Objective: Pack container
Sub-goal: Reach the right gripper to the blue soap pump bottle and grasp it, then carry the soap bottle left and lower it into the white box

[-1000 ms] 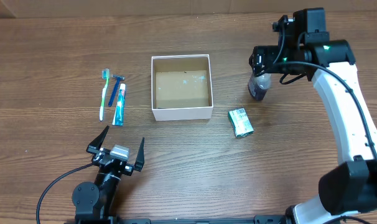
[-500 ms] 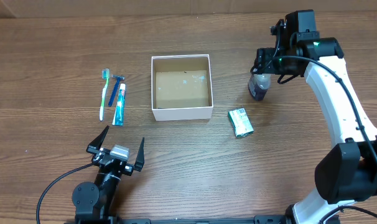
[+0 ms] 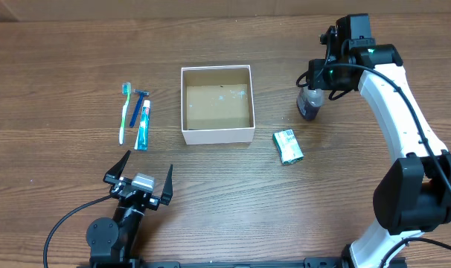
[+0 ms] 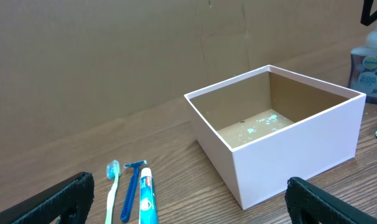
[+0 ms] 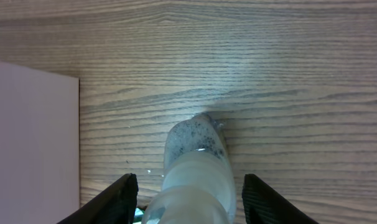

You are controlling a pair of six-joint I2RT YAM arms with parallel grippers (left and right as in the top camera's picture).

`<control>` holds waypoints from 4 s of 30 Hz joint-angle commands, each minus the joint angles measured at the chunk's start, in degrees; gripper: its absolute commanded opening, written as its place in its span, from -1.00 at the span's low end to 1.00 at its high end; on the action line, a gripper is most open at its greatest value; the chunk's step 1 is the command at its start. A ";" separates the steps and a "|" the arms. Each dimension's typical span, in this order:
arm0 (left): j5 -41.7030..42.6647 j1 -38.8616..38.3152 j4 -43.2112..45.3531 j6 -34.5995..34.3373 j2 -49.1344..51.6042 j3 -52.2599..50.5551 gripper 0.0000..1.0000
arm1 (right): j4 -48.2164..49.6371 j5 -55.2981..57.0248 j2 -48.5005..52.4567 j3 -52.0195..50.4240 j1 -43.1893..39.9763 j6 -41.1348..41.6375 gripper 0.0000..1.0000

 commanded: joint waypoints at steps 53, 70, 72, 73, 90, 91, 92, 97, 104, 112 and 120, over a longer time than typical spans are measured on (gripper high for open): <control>-0.15 0.68 0.17 1.03 -0.37 -0.20 1.00 | 5.07 33.00 -0.94 28.11 33.75 23.69 -0.92; -0.15 0.68 0.20 1.03 -0.37 -0.20 1.00 | 20.79 30.45 6.54 10.43 35.87 31.54 -0.92; -0.15 0.68 0.17 1.03 -0.37 -0.20 1.00 | 21.46 30.91 8.33 10.43 36.28 32.41 -0.92; -0.15 0.68 0.17 1.03 -0.37 -0.20 1.00 | 21.57 32.06 9.09 10.43 36.59 33.83 -0.92; -0.15 0.68 0.17 1.03 -0.37 -0.20 1.00 | 27.17 37.24 14.27 10.43 37.94 34.16 -0.92; -0.15 0.68 0.20 1.03 -0.37 -0.20 1.00 | 27.23 37.22 14.75 10.43 37.94 34.16 -0.92; -0.15 0.68 0.20 1.03 -0.37 -0.20 1.00 | 27.19 37.11 15.15 10.43 37.94 34.16 -0.92; -0.15 0.68 0.20 1.03 -0.37 -0.20 1.00 | 27.43 36.81 16.02 10.43 38.01 34.03 -0.92; -0.15 0.68 0.20 1.03 -0.37 -0.20 1.00 | 27.56 35.60 16.09 10.43 38.01 34.03 -0.81; -0.15 0.68 0.20 1.05 -0.37 -0.20 1.00 | 27.58 33.73 16.09 10.43 38.16 34.01 -0.25; -0.15 0.68 0.17 1.05 -0.37 -0.20 1.00 | 29.09 29.86 16.09 11.28 38.23 29.77 0.25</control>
